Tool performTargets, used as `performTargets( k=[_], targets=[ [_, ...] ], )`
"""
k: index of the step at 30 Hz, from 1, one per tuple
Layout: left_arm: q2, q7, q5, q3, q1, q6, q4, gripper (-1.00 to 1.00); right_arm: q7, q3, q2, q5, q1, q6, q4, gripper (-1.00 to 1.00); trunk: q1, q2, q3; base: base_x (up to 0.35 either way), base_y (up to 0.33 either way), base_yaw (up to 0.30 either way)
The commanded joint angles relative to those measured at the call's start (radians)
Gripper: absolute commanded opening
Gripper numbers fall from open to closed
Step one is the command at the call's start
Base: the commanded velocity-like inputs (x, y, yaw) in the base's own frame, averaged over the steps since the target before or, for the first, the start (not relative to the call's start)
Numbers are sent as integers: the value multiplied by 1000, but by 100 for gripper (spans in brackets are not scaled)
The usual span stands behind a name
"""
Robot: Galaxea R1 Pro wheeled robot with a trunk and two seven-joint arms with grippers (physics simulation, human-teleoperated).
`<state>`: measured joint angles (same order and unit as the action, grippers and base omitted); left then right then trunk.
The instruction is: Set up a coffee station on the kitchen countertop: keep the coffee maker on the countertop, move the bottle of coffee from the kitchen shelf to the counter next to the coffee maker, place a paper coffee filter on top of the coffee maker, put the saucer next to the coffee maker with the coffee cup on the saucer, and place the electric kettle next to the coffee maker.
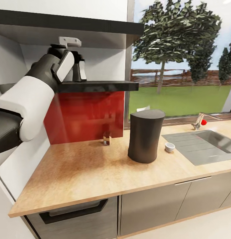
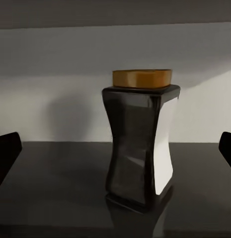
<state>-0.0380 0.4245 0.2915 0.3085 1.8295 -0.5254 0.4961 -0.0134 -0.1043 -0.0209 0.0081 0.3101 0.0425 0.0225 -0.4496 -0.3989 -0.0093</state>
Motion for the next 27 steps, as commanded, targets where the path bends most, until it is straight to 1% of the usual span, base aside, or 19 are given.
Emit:
performTargets(
  k=[1,2,3,7,17,19,24,27],
  targets=[
    [4,9,11,8,1,-3,1,100,-2,-8,1,32,0,4,2,100,0,-1,-1,5,0,0],
    [8,9,11,8,1,-2,1,100,-1,-8,2,67,0,4,2,100,0,-1,-1,51,0,0],
    [11,9,11,8,1,-2,1,100,-1,-8,3,87,0,4,2,100,0,-1,-1,96,0,0],
    [14,9,11,8,0,-2,1,100,-1,-8,1,106,0,2,2,100,0,-1,-1,143,0,0],
    [14,7,13,8,-5,-1,2,100,1,-9,-5,109,-9,5,1,100,0,-1,-1,27,0,0],
    [13,7,13,8,-6,-2,2,100,0,-9,-5,110,-18,7,1,100,0,-1,-1,5,0,0],
    [13,5,12,8,-6,-2,2,100,1,-9,-6,110,-63,7,1,100,0,-1,-1,118,0,0],
    [14,5,13,8,-7,-1,2,100,2,-9,-17,109,-74,6,1,100,0,-1,-1,61,0,0]
  ],
)
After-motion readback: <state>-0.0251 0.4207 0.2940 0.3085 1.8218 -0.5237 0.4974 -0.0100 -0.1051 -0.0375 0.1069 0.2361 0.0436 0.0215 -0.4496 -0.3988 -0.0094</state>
